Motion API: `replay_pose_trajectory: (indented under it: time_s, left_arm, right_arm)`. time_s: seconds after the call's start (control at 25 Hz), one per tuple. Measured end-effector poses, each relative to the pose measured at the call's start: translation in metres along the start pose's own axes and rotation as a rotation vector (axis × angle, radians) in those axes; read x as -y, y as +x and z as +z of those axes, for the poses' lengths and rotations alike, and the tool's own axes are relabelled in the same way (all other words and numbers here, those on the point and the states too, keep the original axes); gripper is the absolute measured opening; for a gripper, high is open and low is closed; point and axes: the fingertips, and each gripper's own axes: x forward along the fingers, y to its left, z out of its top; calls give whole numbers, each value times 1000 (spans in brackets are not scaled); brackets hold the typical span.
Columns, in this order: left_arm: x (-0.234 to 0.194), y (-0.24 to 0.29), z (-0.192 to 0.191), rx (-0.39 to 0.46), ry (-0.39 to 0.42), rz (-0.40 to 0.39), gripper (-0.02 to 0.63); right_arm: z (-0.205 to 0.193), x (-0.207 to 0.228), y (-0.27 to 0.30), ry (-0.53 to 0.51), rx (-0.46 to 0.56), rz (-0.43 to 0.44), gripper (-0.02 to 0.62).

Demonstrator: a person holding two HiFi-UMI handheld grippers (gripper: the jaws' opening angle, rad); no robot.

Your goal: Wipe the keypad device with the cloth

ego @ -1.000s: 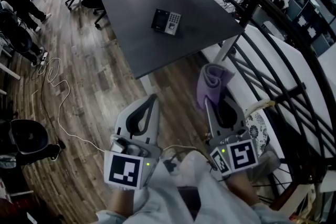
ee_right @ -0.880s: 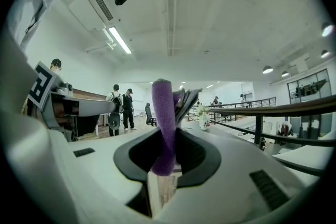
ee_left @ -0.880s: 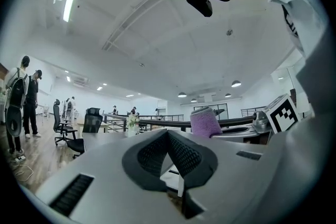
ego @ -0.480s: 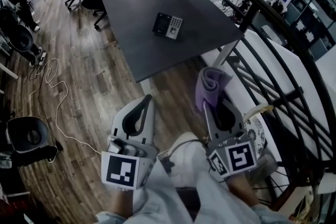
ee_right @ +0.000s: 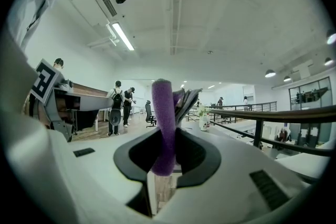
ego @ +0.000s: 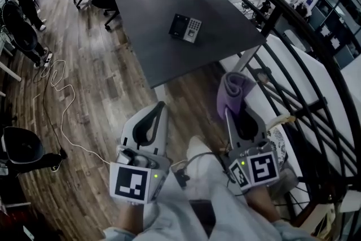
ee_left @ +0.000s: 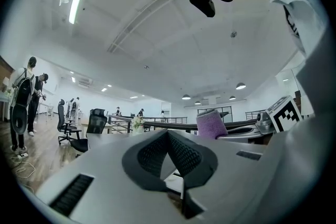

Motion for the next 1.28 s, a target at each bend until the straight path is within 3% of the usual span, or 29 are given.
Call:
replay_pose_trajectory:
  time_s: [0.56,1.28]
  left_arm:
    - [-29,21,7,25,42,72,11]
    - [-65,121,5,2,24,123,11]
  right_arm:
    - [0,4,42,-6,1,66,84]
    - [2,63,141,14,-23,118,83]
